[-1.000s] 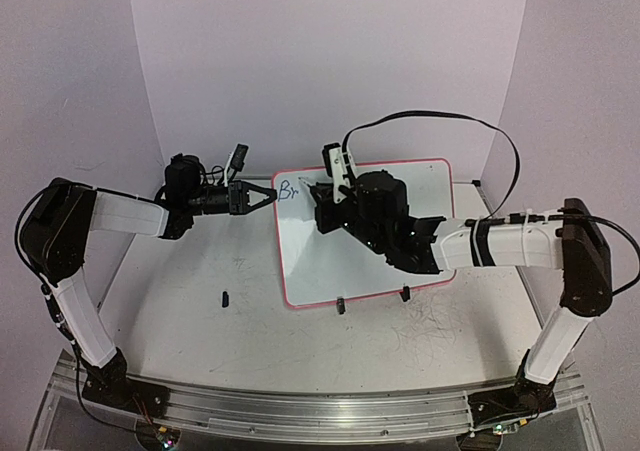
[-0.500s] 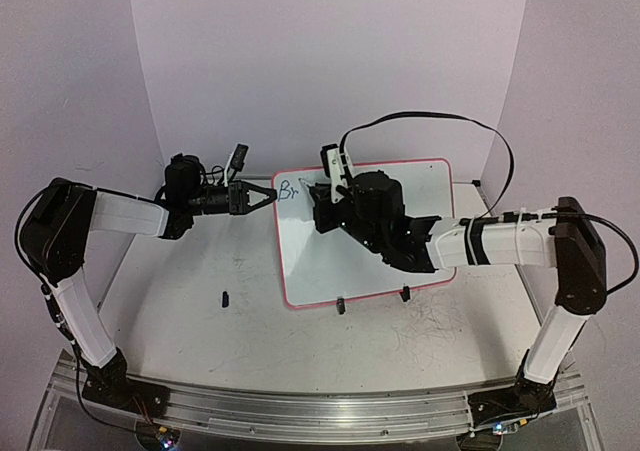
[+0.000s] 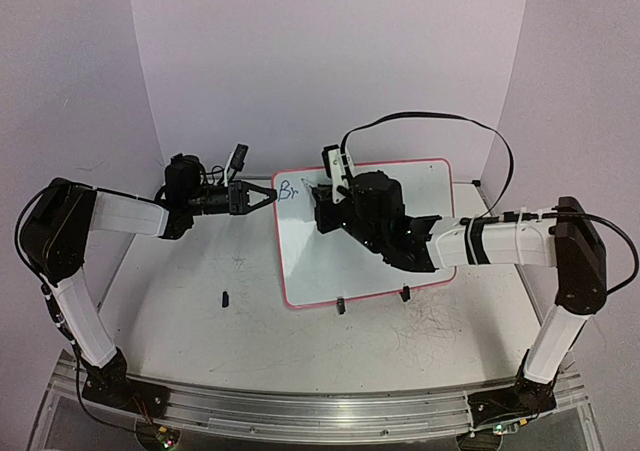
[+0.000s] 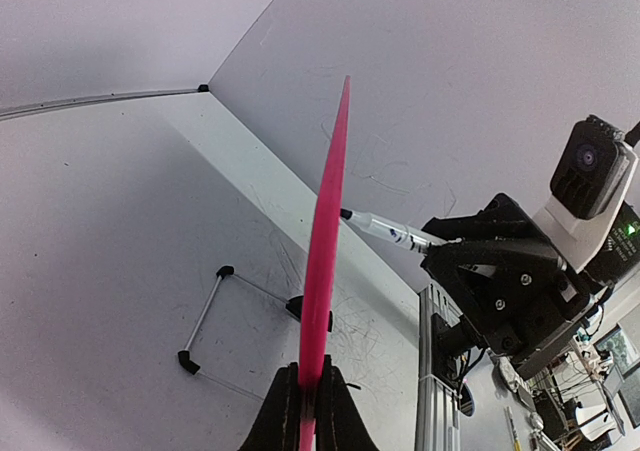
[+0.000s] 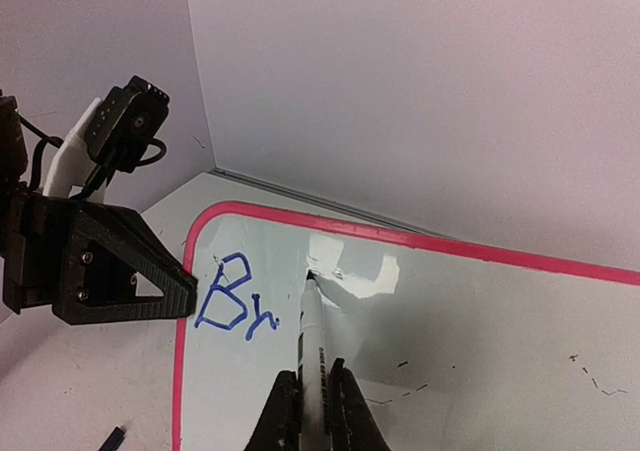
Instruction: Write a sentence on the whiteboard
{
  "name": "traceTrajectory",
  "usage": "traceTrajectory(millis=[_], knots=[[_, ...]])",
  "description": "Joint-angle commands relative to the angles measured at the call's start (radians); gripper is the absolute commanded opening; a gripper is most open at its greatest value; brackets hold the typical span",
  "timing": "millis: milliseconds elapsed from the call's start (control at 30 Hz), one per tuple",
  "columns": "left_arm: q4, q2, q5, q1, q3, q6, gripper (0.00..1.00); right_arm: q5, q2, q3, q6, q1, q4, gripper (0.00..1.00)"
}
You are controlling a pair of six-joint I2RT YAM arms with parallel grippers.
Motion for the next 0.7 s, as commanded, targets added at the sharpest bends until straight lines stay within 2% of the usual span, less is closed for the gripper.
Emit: traceTrajectory(millis=[0, 333, 667], knots=[[0.021, -0.046, 0.028, -0.018, -0.006, 0.005, 0.00, 0.023, 0.021, 0.014, 0.017, -0.004, -0.009, 0.00], [0.021, -0.046, 0.028, -0.017, -0.005, 0.005, 0.00, -0.049, -0.065, -0.023, 0.016, 0.003, 0.015, 0.00], [0.021, -0.049, 0.028, -0.018, -0.007, 0.005, 0.00, -0.051, -0.049, -0.028, 0.022, 0.003, 0.019, 0.00]])
